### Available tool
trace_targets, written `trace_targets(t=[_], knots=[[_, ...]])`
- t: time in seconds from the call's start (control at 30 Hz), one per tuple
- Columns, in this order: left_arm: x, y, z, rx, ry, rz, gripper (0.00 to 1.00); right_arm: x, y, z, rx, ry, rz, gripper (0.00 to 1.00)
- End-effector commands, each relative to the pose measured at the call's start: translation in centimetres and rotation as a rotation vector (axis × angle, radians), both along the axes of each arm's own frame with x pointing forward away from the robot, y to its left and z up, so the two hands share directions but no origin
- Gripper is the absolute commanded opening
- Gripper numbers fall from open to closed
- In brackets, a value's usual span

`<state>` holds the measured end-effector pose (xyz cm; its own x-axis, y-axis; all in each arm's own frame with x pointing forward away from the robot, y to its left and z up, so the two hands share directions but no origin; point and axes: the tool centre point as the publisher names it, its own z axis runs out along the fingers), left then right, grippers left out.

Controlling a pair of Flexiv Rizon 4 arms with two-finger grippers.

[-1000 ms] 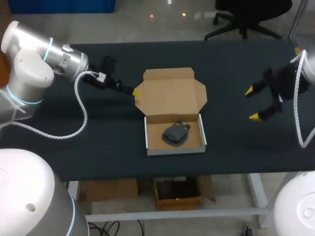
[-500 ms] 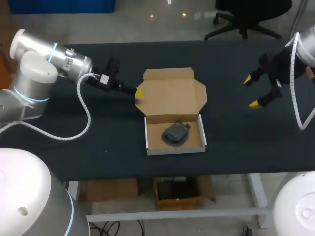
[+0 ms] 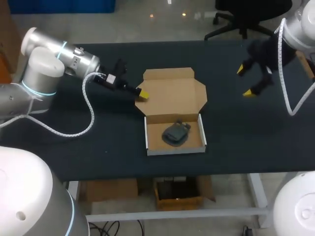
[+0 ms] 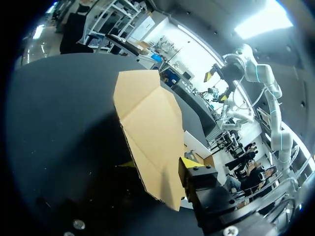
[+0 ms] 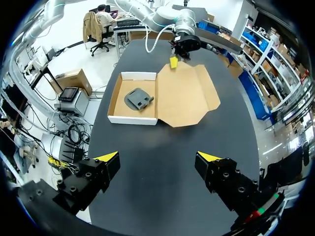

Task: Assemble the packaging by folding the flat box into shape, placing the metal phone stand inside, and closing the box properly

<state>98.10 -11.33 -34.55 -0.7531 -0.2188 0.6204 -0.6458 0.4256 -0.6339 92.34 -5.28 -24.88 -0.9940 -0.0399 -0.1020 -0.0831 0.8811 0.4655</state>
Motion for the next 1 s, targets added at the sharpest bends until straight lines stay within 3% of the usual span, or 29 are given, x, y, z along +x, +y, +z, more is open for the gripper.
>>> trace_targets(t=[0.03, 1.0], knots=[[0.5, 0.0, -0.1, -0.016, 0.011, -0.029, 0.41, 0.5, 0.5, 0.4, -0.009, 0.013, 0.01, 1.0], [-1.0, -0.7, 0.5, -0.049, -0.072, -0.13, 0.0, 0.4, 1.4, 1.3, -0.028, -0.006, 0.025, 1.0]])
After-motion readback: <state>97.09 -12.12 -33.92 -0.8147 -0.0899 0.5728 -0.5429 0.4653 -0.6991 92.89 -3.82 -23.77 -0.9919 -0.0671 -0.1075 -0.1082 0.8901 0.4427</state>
